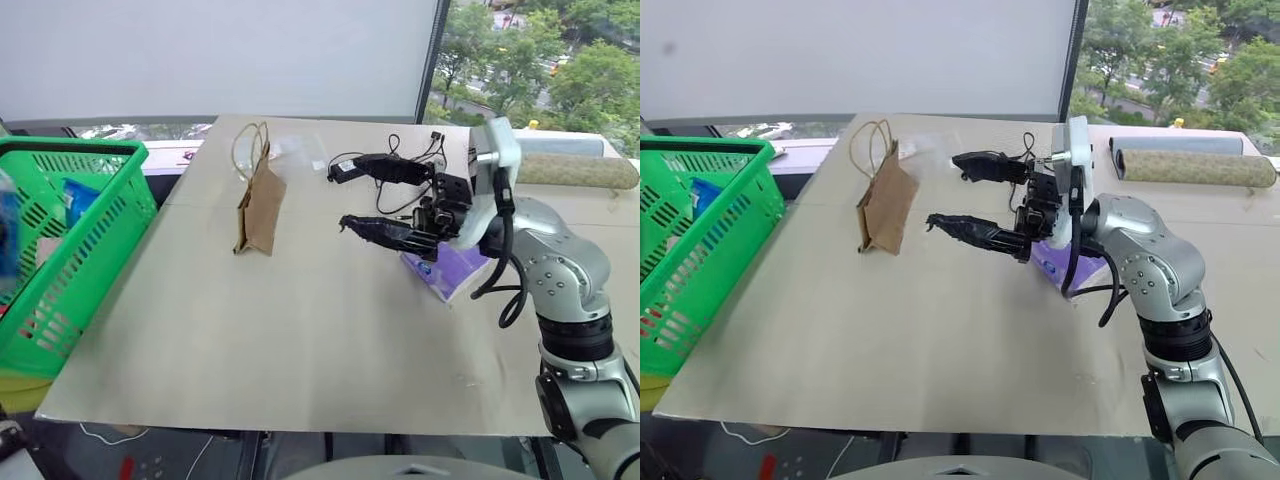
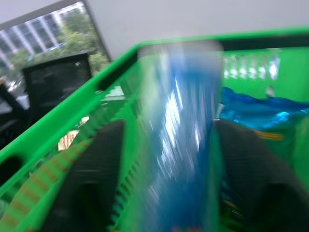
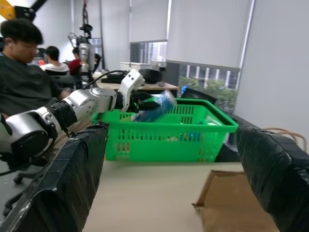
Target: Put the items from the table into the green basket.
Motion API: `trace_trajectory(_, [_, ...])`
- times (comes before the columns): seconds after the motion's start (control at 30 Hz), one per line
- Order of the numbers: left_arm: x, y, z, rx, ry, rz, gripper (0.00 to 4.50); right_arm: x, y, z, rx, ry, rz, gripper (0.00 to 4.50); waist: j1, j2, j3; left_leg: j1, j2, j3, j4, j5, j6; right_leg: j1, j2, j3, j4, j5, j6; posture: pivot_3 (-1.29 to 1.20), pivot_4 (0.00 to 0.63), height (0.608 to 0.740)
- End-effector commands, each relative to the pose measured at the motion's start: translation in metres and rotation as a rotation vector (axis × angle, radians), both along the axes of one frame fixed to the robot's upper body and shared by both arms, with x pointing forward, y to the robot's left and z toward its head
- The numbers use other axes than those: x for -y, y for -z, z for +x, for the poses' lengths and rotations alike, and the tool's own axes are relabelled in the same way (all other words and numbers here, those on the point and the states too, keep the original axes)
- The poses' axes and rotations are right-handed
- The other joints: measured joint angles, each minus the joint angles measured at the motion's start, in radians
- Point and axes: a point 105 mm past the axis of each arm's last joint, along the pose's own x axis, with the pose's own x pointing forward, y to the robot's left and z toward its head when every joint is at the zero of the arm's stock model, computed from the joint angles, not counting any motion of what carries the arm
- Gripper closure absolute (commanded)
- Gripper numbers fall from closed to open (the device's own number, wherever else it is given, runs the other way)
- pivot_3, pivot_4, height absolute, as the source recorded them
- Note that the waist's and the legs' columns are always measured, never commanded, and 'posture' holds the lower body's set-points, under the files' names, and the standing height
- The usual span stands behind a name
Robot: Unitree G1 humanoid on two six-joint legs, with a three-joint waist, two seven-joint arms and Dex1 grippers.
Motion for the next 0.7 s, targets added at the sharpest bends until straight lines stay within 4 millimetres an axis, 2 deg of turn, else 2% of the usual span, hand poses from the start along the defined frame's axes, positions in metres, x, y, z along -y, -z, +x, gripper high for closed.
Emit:
trace_trajectory(0.03, [0.009,-0.038,0.005,0.127,0.06,0.061,0.04,0.005,-0.003,0.0,0.047,0.052,-0.011,0.0,-0.012,-0.002,-0.002,0.0,0.0,0.0,-0.001,0.0,0.0,0.0,0.0,0.0,-0.001,0.0,0.0,-0.01,0.052,0.74])
trace_trajectory(0.07, [0.012,-0.039,0.008,0.144,0.087,0.045,0.04,0.007,-0.001,0.002,0.048,0.075,-0.023,0.0,-0.017,0.0,-0.003,0.0,0.0,0.0,-0.002,0.0,0.0,0.0,0.0,0.0,-0.001,0.0,0.0,-0.02,0.05,0.74])
trace_trajectory(0.1, [0.024,-0.043,0.013,0.188,0.17,0.002,0.04,0.012,0.012,0.012,0.059,0.169,-0.099,0.0,-0.02,0.001,-0.003,0.0,0.0,0.001,-0.003,0.0,0.0,-0.001,-0.001,0.0,-0.002,0.0,0.0,-0.03,0.048,0.74])
trace_trajectory(0.17, [0.054,-0.05,0.021,0.244,0.357,-0.074,0.04,0.024,0.039,0.026,0.095,0.308,-0.257,0.0,-0.024,0.002,-0.004,0.0,-0.001,0.002,-0.004,0.0,0.0,-0.001,-0.002,0.0,-0.001,0.0,0.0,-0.03,0.048,0.74])
trace_trajectory(0.2, [0.08,-0.048,0.024,0.226,0.506,-0.102,0.04,0.033,0.057,0.031,0.096,0.363,-0.358,0.0,-0.025,0.002,-0.004,0.0,-0.001,0.002,-0.004,0.0,0.0,-0.001,-0.003,0.0,-0.002,0.0,0.0,-0.03,0.048,0.74])
trace_trajectory(0.3, [0.161,-0.027,0.018,0.074,0.921,-0.166,0.04,0.057,0.104,0.045,0.11,0.486,-0.586,0.0,-0.039,0.003,-0.004,-0.001,-0.003,0.002,-0.004,0.0,-0.001,-0.002,-0.004,0.0,-0.003,0.0,0.0,-0.03,0.043,0.74])
trace_trajectory(0.4, [0.208,0.001,0.003,-0.108,1.126,-0.216,0.04,0.076,0.128,0.063,0.078,0.635,-0.694,0.0,-0.049,0.005,-0.003,0.0,-0.003,0.006,-0.004,0.0,0.0,-0.001,-0.005,0.002,-0.003,0.0,0.0,-0.03,0.038,0.74])
trace_trajectory(0.47, [0.226,0.014,-0.008,-0.21,1.212,-0.253,0.04,0.082,0.139,0.068,0.066,0.673,-0.756,0.0,-0.056,0.008,-0.003,0.002,-0.002,0.008,-0.004,0.0,0.0,-0.001,-0.004,0.003,-0.002,0.0,0.0,-0.03,0.035,0.74])
trace_trajectory(0.57, [0.242,0.03,-0.023,-0.343,1.297,-0.272,0.04,0.088,0.155,0.069,0.033,0.685,-0.841,0.0,-0.058,0.013,-0.003,0.005,0.0,0.009,-0.004,0.001,0.0,-0.001,0.001,0.004,0.001,0.0,0.0,-0.03,0.03,0.74])
trace_trajectory(0.7, [0.248,0.04,-0.031,-0.418,1.326,-0.243,0.04,0.111,0.171,0.083,0.021,0.841,-1.002,0.0,-0.054,0.016,-0.005,0.006,0.002,0.011,-0.002,0.001,0.0,0.001,0.006,0.005,0.001,0.0,-0.001,-0.02,0.028,0.74])
